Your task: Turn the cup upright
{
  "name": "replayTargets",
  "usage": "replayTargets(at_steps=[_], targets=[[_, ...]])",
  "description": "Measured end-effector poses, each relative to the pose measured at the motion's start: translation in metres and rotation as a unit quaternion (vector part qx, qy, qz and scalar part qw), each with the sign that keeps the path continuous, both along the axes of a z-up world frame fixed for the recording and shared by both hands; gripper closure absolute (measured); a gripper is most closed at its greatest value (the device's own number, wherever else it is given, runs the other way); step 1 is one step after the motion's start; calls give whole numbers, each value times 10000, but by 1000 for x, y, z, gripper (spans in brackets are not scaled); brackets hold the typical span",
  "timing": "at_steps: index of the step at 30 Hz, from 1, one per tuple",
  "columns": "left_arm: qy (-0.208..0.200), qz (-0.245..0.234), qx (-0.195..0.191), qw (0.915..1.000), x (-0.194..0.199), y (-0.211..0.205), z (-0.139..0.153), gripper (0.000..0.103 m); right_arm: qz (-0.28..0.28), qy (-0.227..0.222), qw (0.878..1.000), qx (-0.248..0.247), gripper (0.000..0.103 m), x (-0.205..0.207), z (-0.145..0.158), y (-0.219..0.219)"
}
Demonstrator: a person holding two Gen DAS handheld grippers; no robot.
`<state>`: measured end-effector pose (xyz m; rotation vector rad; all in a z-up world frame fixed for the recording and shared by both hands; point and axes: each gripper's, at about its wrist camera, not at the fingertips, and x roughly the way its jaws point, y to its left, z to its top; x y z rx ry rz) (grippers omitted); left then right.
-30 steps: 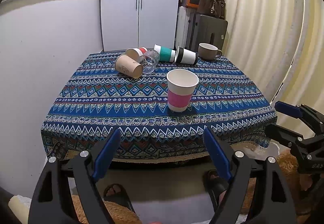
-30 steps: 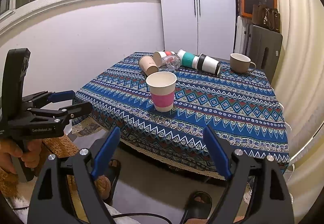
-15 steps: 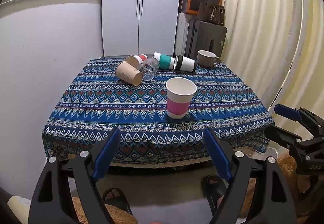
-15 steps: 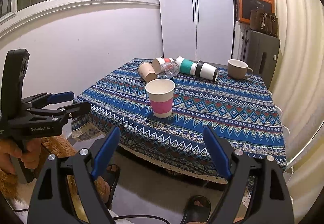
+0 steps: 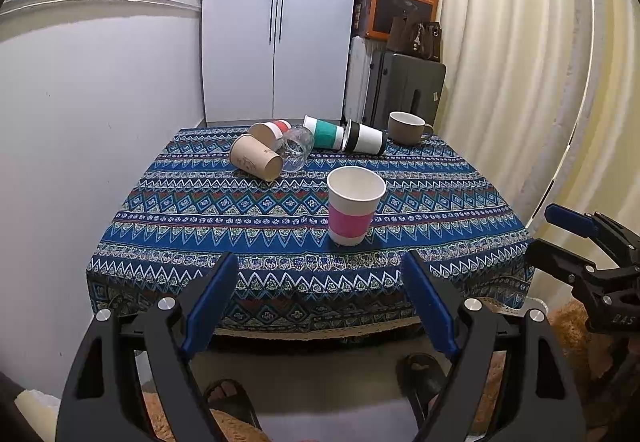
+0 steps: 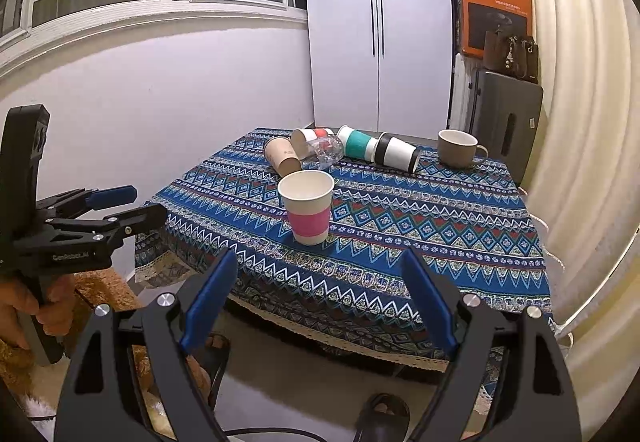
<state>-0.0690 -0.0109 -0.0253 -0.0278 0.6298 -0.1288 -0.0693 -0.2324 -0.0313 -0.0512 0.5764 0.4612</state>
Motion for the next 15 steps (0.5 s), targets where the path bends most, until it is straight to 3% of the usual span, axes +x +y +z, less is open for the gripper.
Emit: replayTargets(at_steps=[15], targets=[[31, -24, -32, 10000, 0, 0, -2, 22, -118, -26, 9999, 39, 20, 0, 0, -5]])
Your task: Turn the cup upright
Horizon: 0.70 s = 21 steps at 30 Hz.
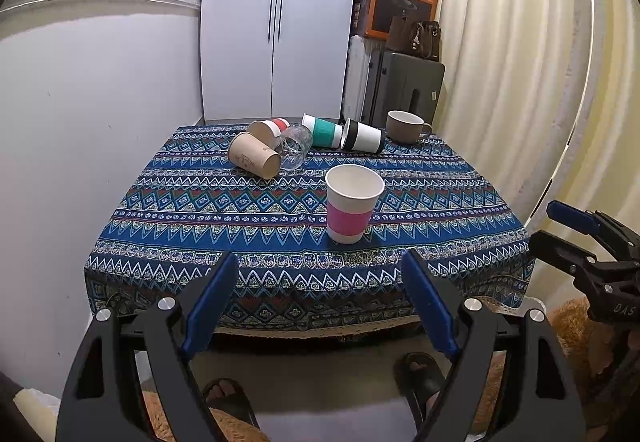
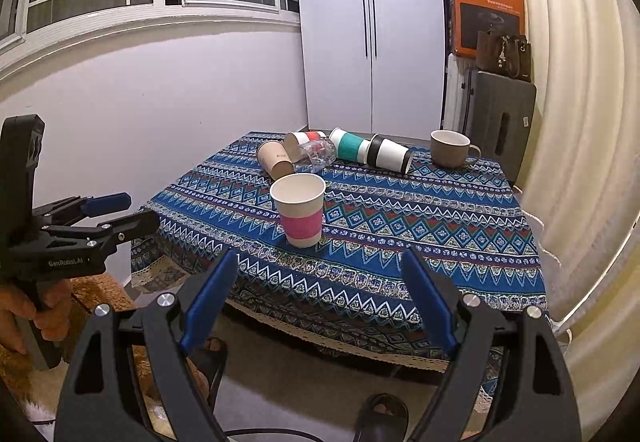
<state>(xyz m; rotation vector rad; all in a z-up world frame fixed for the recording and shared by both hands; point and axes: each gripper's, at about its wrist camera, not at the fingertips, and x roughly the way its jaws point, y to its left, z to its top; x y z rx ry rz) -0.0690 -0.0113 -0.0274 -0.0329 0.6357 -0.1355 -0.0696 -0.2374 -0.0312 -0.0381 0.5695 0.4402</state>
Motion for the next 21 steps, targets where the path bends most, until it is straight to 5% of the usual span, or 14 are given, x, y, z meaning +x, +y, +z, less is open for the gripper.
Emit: replayTargets(at_steps=[21], targets=[[-21, -44, -18, 10000, -2, -3, 0, 22, 2, 15, 10000, 19, 20, 1, -1, 0]])
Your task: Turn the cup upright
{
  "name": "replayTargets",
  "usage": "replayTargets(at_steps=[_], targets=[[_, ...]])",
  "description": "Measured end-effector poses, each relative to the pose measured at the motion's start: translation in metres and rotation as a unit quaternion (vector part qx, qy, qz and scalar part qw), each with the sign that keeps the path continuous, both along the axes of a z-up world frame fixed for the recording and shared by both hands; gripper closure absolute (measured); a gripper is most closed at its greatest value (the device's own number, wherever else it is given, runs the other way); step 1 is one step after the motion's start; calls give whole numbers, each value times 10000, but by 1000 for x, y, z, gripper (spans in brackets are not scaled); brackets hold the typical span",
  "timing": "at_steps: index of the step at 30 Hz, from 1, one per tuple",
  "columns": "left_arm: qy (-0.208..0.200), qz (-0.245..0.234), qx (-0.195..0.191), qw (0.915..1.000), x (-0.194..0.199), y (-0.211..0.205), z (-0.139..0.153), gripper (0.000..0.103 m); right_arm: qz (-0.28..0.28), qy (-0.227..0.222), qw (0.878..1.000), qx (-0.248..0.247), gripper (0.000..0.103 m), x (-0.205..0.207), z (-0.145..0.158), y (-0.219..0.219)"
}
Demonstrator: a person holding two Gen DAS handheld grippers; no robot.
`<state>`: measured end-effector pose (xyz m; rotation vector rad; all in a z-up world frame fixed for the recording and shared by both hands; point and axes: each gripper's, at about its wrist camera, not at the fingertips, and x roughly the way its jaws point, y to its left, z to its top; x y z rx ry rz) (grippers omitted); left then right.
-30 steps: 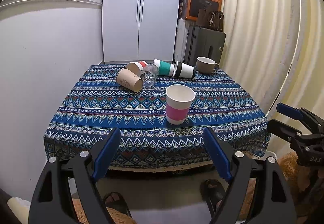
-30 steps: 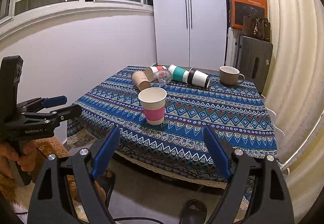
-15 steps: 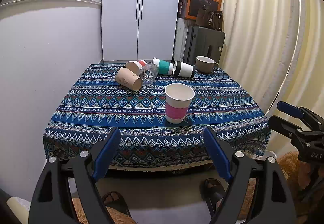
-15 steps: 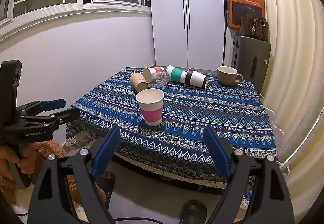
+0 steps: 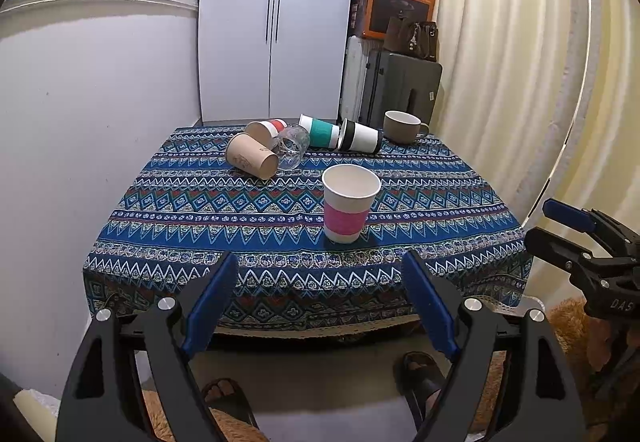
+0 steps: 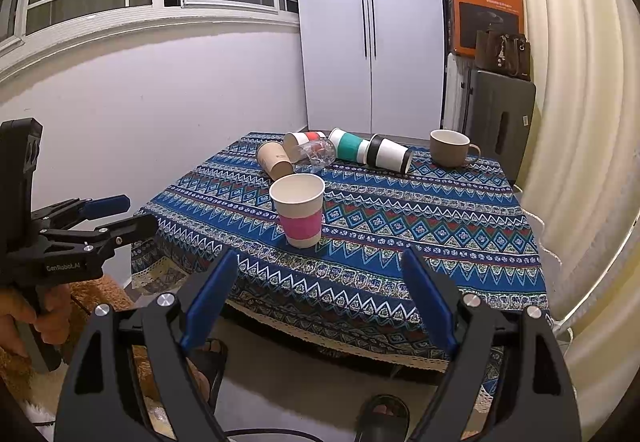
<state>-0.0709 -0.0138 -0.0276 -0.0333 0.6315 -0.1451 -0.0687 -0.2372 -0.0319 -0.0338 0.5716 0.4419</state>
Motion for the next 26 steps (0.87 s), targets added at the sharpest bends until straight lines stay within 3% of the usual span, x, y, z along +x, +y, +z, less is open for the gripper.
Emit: replayTargets(at_steps=[26], targets=[[32, -8, -53, 10000, 0, 1, 0, 22, 1, 34, 10000, -11, 18, 0, -3, 1]])
